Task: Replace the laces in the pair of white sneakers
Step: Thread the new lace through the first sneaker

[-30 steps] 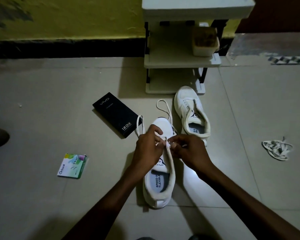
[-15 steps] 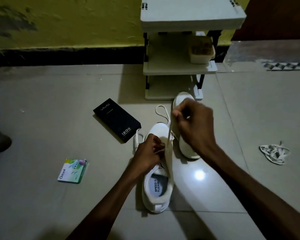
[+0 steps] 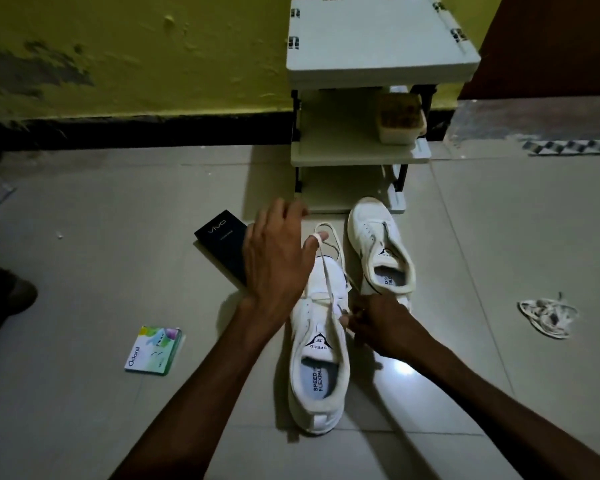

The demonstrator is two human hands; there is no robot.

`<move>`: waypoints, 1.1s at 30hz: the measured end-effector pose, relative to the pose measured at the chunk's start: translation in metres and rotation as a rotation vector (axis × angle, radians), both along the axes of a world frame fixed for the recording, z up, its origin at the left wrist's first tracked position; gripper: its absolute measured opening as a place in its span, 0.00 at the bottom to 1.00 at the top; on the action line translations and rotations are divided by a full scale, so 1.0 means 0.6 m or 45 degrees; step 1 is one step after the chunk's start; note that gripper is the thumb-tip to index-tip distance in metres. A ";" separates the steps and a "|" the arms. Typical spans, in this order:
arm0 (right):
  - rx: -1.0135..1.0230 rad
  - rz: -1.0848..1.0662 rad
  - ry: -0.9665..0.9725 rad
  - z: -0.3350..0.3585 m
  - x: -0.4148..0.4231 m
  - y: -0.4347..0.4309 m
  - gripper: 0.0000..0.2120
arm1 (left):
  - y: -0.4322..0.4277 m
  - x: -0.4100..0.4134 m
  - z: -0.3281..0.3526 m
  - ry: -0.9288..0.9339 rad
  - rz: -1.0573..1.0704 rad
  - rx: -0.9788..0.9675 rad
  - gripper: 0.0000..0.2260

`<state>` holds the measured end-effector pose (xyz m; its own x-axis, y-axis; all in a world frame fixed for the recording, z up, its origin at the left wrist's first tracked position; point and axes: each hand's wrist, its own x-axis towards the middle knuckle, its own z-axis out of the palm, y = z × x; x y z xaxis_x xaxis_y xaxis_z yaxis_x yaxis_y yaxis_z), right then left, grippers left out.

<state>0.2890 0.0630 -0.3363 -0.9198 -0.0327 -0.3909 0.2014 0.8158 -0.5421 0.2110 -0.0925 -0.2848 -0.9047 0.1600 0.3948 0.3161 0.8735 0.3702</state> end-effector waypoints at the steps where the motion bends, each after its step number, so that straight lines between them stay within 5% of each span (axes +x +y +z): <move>1: -0.012 -0.012 0.030 -0.004 0.000 0.004 0.12 | 0.000 -0.001 0.002 -0.121 0.052 -0.064 0.14; 5: -0.176 -0.149 0.132 0.005 -0.010 0.017 0.16 | 0.002 0.006 -0.020 -0.709 0.082 -0.030 0.26; 9: -0.335 -0.181 0.111 0.009 -0.016 0.006 0.15 | 0.009 0.027 -0.079 -1.021 -0.047 0.097 0.25; 14: -0.360 -0.228 0.145 0.010 -0.017 -0.005 0.16 | 0.009 0.040 -0.116 -0.885 -0.054 0.285 0.22; 17: -0.549 -0.334 0.127 0.049 -0.020 -0.007 0.16 | 0.001 0.049 -0.128 -0.810 -0.097 0.313 0.33; 20: -0.836 -0.418 0.271 0.159 -0.038 -0.002 0.14 | 0.003 0.063 -0.135 -0.767 -0.079 0.380 0.41; 25: -1.205 -0.155 0.549 0.336 -0.040 0.006 0.16 | 0.010 0.069 -0.148 -0.585 0.005 0.437 0.40; 30: -1.341 -0.247 0.301 0.307 -0.038 -0.006 0.15 | 0.006 0.071 -0.153 -0.663 0.139 0.401 0.33; 33: -1.018 -0.339 0.065 0.269 -0.028 -0.004 0.15 | 0.004 0.079 -0.154 -0.713 0.181 0.399 0.25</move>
<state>0.2720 0.0608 -0.1750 -0.9520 -0.0614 -0.3000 0.2921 0.1112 -0.9499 0.2582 -0.0904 -0.3769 -0.9908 -0.0223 -0.1335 -0.1089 0.7166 0.6889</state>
